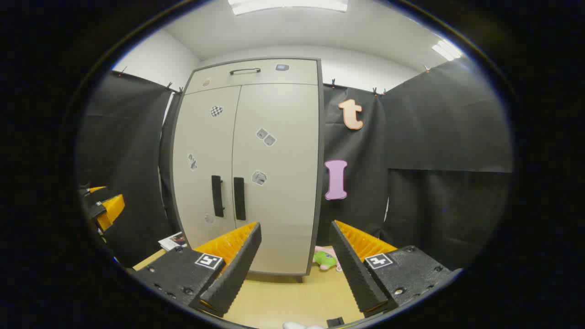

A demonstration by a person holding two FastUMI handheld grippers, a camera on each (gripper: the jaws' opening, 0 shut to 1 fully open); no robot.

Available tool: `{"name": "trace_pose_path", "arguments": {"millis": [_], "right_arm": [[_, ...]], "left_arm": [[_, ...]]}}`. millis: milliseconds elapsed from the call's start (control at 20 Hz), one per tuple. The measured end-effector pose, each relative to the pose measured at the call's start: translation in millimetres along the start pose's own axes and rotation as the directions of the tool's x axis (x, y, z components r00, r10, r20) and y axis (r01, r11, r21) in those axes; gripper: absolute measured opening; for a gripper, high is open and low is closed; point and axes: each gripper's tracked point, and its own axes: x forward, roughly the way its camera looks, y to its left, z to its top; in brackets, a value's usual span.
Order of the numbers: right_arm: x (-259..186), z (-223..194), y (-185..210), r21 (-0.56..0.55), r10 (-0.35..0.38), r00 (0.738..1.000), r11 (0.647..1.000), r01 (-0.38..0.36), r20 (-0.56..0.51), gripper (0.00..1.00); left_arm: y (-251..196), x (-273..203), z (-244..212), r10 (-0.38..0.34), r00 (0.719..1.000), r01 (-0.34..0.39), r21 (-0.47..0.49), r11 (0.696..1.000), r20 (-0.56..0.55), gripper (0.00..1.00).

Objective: Open the right door of the double-door shoe cabinet with the right hand, and open the left door with the left hand.

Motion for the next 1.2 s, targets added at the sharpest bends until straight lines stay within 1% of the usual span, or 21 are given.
{"name": "trace_pose_path", "arguments": {"millis": [50, 100, 300, 950, 1200], "right_arm": [[1, 0, 0, -0.005, -0.002, 1.000, 1.000, 0.002, 0.000, 0.97], [2, 0, 0, -0.009, -0.003, 1.000, 1.000, 0.003, 0.000, 0.99], [5, -1, 1, -0.017, -0.006, 1.000, 1.000, 0.006, 0.001, 0.97], [15, -2, 2, -0.020, -0.012, 1.000, 1.000, 0.012, 0.002, 0.98], [32, -4, 17, -0.015, -0.005, 1.000, 1.000, 0.005, -0.003, 0.97]], "left_arm": [[1, 1, -2, 0.001, 1.000, -0.001, -0.004, 1.000, -0.003, 0.96], [1, 0, -3, 0.001, 1.000, -0.001, -0.006, 1.000, -0.004, 0.96], [3, 0, -5, 0.006, 1.000, -0.007, -0.007, 1.000, -0.012, 0.96], [6, 4, -8, 0.003, 1.000, -0.003, -0.003, 1.000, -0.020, 0.96], [14, 4, -10, 0.005, 1.000, -0.005, -0.004, 1.000, -0.021, 0.95]]}}
